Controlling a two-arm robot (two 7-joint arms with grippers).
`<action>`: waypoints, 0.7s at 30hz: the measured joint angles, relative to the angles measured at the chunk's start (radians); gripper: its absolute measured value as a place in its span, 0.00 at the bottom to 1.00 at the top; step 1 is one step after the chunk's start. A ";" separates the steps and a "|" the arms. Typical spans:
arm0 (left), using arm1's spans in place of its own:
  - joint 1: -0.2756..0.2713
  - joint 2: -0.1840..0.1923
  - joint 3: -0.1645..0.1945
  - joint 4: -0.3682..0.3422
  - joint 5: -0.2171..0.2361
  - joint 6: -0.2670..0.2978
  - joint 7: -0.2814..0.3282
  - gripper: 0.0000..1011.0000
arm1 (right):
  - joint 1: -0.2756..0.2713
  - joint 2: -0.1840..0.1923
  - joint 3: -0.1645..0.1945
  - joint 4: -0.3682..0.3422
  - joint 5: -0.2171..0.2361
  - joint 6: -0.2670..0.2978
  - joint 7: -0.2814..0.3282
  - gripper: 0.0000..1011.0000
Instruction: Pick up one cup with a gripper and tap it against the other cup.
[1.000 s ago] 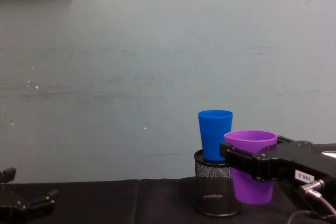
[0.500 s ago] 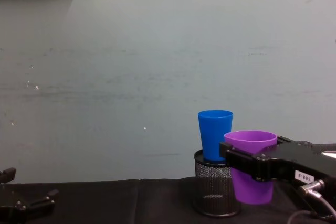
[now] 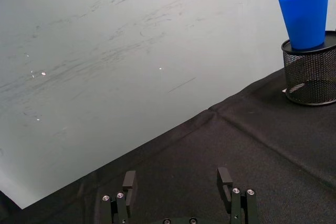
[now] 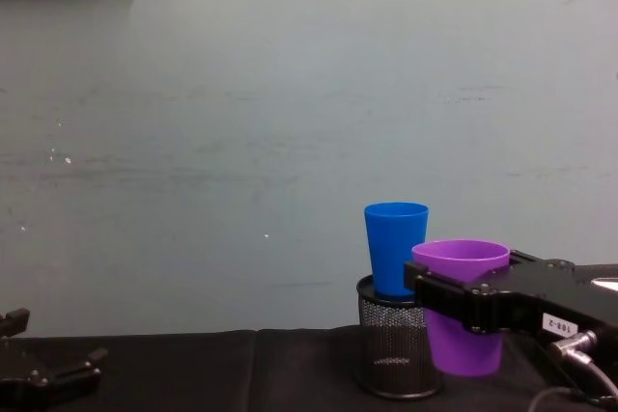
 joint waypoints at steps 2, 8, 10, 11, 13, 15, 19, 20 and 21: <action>0.000 0.000 0.000 0.000 0.000 0.000 0.000 0.99 | 0.000 0.000 0.000 0.000 0.000 0.000 0.000 0.72; 0.000 0.000 0.000 0.000 0.000 0.000 0.000 0.99 | 0.000 0.000 0.000 0.000 0.000 0.000 0.000 0.72; 0.000 0.000 0.000 0.000 0.000 0.000 0.000 0.99 | 0.000 0.000 0.000 0.000 0.000 0.000 0.000 0.72; 0.000 0.000 0.000 0.000 0.000 0.000 0.000 0.99 | 0.000 0.000 0.000 0.000 0.000 0.000 0.000 0.72; 0.000 0.000 0.000 0.000 0.000 0.000 0.000 0.99 | 0.000 0.000 0.000 0.000 0.000 0.000 0.000 0.72; 0.000 0.000 0.000 0.000 0.000 0.000 0.000 0.99 | 0.000 0.000 0.000 0.000 0.000 0.000 0.000 0.72; 0.000 0.000 0.000 0.000 0.000 0.000 0.000 0.99 | 0.000 0.000 0.000 0.000 0.000 0.000 0.000 0.72; 0.000 0.000 0.000 0.000 0.000 0.000 0.000 0.99 | 0.000 0.000 0.000 0.000 0.000 0.000 0.000 0.72; 0.000 0.000 0.000 0.000 0.000 0.000 0.000 0.99 | 0.000 0.000 0.000 0.000 0.000 0.000 0.000 0.72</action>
